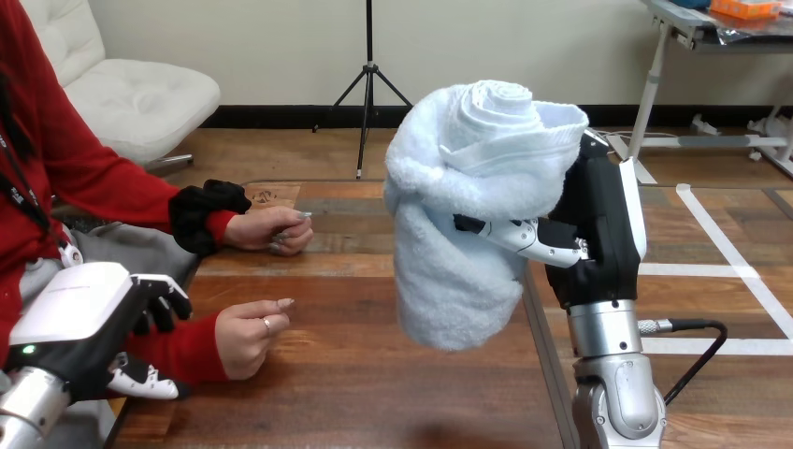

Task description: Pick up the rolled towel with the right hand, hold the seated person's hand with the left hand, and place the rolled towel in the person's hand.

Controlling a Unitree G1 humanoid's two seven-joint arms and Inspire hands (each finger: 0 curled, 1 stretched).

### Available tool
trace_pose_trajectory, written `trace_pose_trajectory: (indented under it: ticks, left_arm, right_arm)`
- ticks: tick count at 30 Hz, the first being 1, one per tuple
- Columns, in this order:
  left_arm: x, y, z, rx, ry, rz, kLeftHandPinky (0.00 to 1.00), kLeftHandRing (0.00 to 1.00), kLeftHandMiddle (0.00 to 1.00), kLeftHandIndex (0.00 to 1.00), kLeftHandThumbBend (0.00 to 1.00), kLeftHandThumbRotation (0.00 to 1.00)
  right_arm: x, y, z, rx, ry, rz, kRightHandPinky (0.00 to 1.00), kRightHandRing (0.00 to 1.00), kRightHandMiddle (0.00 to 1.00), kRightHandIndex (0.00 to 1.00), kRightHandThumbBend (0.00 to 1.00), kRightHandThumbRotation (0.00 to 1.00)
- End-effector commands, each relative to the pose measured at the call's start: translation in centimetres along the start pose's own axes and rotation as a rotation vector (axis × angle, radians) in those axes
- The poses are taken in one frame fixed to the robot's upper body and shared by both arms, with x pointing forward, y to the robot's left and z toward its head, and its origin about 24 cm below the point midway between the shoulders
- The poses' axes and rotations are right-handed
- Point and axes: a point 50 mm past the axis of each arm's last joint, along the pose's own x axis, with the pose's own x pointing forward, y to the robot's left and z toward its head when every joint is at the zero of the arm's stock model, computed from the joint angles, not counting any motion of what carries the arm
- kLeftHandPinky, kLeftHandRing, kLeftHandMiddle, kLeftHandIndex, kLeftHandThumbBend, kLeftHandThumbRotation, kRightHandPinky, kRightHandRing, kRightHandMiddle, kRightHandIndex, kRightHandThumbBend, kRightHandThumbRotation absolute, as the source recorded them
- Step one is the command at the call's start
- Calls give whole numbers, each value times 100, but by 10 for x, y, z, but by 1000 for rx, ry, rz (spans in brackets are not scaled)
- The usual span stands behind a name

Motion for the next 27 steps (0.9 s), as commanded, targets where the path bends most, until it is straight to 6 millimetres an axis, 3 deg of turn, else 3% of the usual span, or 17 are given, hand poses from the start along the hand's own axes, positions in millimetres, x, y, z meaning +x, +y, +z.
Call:
trace_pose_trajectory:
  ticks: [1, 16, 27]
  left_arm:
    - [15, 7, 11, 1, -37, 50, 47, 51, 54, 56, 100, 0]
    - [18, 6, 17, -3, -64, 72, 48, 51, 55, 58, 100, 1]
    - [18, 7, 21, 33, -69, 74, 58, 64, 69, 70, 100, 7]
  right_arm:
    - [16, 6, 19, 30, -108, 9, 26, 32, 42, 45, 79, 0]
    - [14, 6, 25, 40, -119, 16, 26, 32, 42, 45, 79, 0]
    - [13, 6, 26, 48, -112, 14, 25, 31, 42, 45, 79, 0]
